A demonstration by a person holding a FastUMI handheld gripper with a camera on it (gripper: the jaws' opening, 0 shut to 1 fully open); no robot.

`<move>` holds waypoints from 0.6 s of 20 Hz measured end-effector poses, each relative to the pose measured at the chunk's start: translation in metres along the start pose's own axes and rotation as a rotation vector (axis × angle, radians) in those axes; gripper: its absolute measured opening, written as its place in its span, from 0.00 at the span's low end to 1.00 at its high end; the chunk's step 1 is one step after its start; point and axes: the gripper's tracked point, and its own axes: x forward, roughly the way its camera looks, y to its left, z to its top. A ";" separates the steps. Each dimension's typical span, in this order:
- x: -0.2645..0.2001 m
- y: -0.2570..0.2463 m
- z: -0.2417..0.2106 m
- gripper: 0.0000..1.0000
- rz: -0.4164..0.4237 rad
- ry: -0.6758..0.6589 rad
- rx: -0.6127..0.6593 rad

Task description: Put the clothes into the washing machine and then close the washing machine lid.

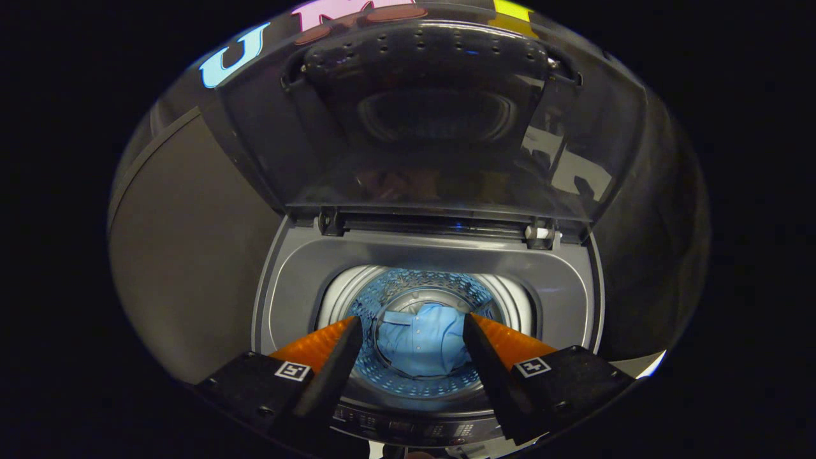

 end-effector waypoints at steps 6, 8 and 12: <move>-0.031 0.002 0.028 1.00 0.003 -0.100 -0.010; -0.047 0.004 0.050 1.00 0.009 -0.161 -0.005; -0.093 0.005 0.095 1.00 0.012 -0.280 -0.013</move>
